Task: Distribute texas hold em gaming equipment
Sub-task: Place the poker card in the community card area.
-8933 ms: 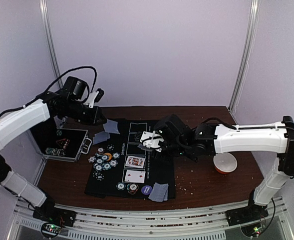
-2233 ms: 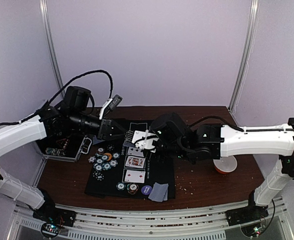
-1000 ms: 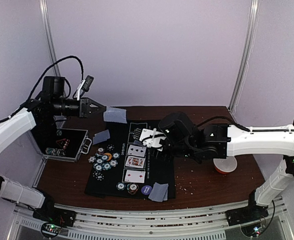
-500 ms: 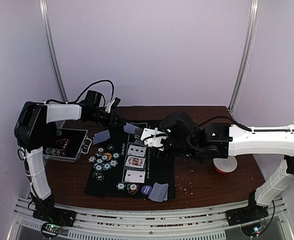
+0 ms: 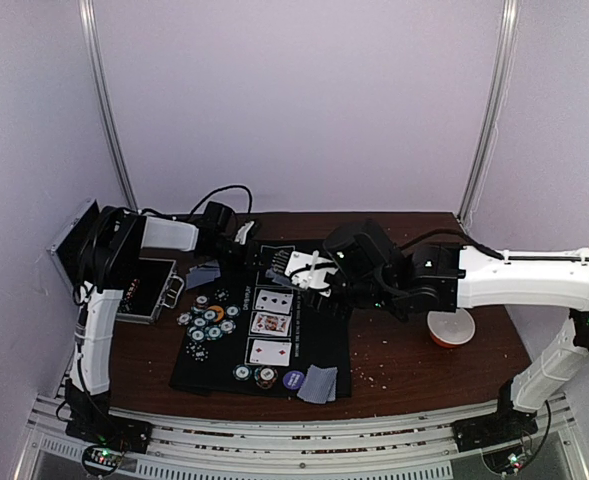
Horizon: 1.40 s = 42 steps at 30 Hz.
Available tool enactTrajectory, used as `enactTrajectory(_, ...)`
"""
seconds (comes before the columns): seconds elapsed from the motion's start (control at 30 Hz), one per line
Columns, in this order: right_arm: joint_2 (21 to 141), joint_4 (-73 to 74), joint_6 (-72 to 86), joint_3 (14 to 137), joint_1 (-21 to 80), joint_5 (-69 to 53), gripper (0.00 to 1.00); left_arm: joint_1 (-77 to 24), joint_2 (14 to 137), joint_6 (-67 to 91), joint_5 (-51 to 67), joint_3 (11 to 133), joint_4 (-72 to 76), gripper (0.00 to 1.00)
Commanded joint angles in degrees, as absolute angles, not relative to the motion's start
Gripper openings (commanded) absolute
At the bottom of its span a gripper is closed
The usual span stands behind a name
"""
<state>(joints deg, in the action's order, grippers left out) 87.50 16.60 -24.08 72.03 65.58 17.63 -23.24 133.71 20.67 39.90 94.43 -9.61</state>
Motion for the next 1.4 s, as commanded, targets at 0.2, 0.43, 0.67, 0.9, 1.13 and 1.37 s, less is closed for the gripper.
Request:
enactTrajectory(0.2, 87.34, 16.79, -24.09, 71.99, 65.02, 16.82, 0.45, -23.46, 134.79, 12.13, 31.16, 98.42, -15.68, 0.0)
enactTrajectory(0.43, 87.84, 16.57, -24.13, 72.24, 64.87, 16.52, 0.45, -23.47, 133.66, 10.71, 29.05, 96.17, -16.34, 0.0)
enactTrajectory(0.67, 87.82, 16.85, -24.08, 72.38, 64.92, 16.28, 0.45, -23.46, 132.51, 11.88, 29.56, 95.24, -14.92, 0.0)
enactTrajectory(0.9, 87.76, 16.85, -23.99, 72.32, 64.82, 16.19, 0.45, -23.42, 129.46, 13.98, 29.35, 92.42, -12.02, 0.22)
enactTrajectory(1.13, 87.63, 17.09, -23.74, 72.29, 64.79, 16.17, 0.45, -23.46, 124.13, 16.53, 27.55, 89.79, -10.43, 0.24)
enactTrajectory(1.37, 87.62, 17.48, -23.9, 72.36, 64.78, 16.85, 0.45, -24.19, 104.71, 24.32, 36.23, 79.12, -0.27, 0.59)
